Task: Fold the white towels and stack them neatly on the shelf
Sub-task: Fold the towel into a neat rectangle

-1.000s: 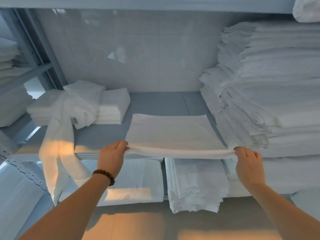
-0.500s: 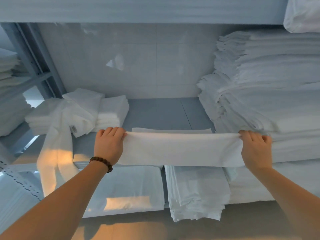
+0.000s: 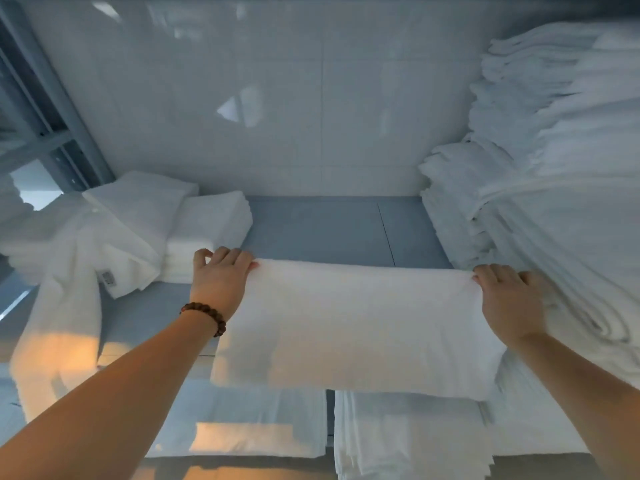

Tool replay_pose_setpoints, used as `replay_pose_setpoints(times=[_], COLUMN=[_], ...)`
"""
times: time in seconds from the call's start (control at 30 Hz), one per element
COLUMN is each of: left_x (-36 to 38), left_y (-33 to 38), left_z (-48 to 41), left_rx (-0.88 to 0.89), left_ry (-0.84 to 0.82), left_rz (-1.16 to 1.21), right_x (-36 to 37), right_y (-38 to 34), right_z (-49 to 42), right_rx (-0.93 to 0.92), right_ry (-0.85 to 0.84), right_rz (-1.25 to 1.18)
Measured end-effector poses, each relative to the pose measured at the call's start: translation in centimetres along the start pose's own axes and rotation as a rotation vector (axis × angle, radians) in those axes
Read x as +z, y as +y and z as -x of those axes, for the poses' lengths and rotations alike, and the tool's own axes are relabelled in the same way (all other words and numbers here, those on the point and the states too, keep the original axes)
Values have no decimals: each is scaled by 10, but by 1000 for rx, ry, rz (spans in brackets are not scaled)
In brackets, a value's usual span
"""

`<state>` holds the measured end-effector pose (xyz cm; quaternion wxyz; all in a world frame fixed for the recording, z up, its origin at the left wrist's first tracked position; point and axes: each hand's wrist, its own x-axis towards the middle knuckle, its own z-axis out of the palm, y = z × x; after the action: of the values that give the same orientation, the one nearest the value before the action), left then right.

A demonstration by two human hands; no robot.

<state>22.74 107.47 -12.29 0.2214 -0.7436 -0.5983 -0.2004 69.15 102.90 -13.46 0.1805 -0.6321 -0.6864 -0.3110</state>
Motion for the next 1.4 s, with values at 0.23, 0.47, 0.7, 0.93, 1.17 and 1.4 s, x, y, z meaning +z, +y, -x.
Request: replay_pose_setpoints(times=[0.23, 0.47, 0.7, 0.93, 1.17, 1.4], left_x=[66, 136, 174, 166, 153, 159], left_y=[12, 15, 25, 47, 149, 146], left_z=[-7, -14, -15, -21, -3, 15], left_rx=[-59, -99, -147, -156, 2, -105], left_ry=[-132, -355, -456, -432, -623, -703], left_rz=[-3, -20, -39, -59, 309, 181], right_x=[66, 120, 160, 145, 115, 131], right_y=[-5, -20, -27, -49, -171, -170], right_z=[-8, -11, 0, -7, -16, 7], right_rx=[-24, 62, 160, 222, 114, 81], right_ry=[-144, -436, -545, -546, -619, -799], right_rz=[-2, 3, 13, 63, -377, -324])
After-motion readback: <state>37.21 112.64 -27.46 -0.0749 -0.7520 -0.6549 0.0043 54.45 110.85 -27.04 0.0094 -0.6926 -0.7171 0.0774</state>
